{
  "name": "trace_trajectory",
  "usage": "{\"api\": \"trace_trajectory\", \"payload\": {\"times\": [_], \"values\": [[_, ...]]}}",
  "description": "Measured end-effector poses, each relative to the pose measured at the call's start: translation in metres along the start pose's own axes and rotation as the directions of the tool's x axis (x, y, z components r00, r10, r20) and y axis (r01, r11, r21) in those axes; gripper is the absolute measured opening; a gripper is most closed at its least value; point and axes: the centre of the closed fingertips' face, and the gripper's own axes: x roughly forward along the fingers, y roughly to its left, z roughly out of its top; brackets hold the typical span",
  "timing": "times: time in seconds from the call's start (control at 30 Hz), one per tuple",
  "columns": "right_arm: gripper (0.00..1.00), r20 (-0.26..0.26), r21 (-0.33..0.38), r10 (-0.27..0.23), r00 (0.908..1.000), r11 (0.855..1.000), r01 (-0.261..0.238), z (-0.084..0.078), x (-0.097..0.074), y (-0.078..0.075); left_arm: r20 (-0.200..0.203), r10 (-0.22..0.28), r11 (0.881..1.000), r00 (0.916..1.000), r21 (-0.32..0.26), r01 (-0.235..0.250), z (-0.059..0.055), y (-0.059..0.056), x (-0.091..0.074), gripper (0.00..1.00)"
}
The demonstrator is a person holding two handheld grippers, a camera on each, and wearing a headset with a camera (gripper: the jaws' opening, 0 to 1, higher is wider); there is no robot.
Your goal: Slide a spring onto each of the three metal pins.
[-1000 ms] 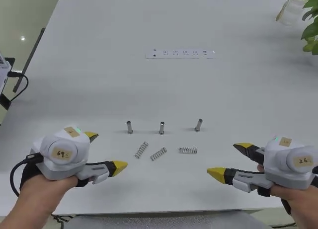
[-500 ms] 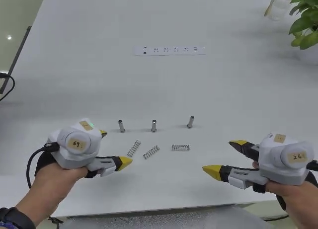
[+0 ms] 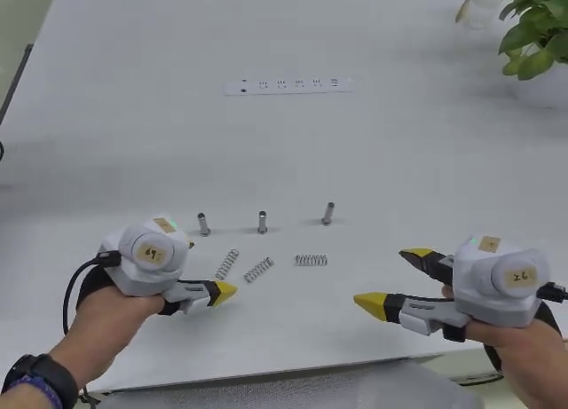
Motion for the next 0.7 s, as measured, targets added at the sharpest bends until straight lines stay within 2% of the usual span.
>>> {"api": "trace_trajectory", "payload": {"times": [0.37,0.7], "values": [[0.65,-0.005,0.018,-0.016,0.9999,1.000,0.016,-0.006,-0.005,-0.004,-0.020,-0.024,1.000,0.9995,-0.012,0.024,-0.003,-0.004,0.014,0.56],[0.65,-0.008,0.035,-0.025,0.9997,0.999,0.025,-0.012,-0.008,-0.005,-0.046,-0.029,0.999,0.9985,-0.021,0.028,-0.013,-0.005,0.027,0.52]]}}
